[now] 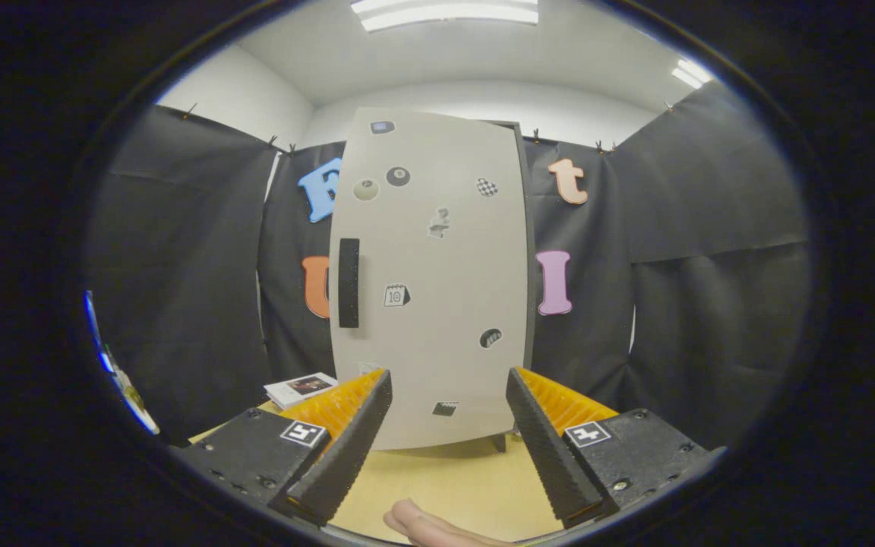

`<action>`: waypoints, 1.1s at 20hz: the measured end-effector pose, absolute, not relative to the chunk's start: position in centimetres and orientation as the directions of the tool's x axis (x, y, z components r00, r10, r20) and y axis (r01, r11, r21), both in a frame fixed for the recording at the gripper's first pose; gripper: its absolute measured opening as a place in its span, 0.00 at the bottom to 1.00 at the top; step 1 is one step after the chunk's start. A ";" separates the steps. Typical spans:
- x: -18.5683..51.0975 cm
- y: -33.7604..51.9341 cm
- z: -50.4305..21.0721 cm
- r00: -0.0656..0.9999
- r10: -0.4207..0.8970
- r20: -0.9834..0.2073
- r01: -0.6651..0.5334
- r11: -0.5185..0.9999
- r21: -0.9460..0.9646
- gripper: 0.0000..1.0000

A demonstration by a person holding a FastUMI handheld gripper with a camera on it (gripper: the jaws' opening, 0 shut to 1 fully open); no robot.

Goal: Open the shoe cabinet door, grab the shoes and put them into the shoe cabinet, then close the shoe cabinet door.

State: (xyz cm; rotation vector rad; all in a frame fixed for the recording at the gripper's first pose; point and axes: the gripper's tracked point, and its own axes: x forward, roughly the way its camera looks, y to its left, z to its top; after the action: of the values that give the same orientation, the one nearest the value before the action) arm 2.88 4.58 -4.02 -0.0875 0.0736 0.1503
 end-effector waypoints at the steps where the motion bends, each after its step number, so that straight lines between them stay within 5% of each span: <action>1: 2.5 4.2 -3.4 0.989 0.138 -0.061 -0.142 0.987 -0.074 0.99; 22: 0.8 1.9 -2.6 0.996 0.083 -0.020 -0.084 0.995 -0.053 0.99</action>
State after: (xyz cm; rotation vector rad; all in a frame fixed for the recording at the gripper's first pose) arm 0.79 1.90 -2.56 -0.0541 0.0180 0.0836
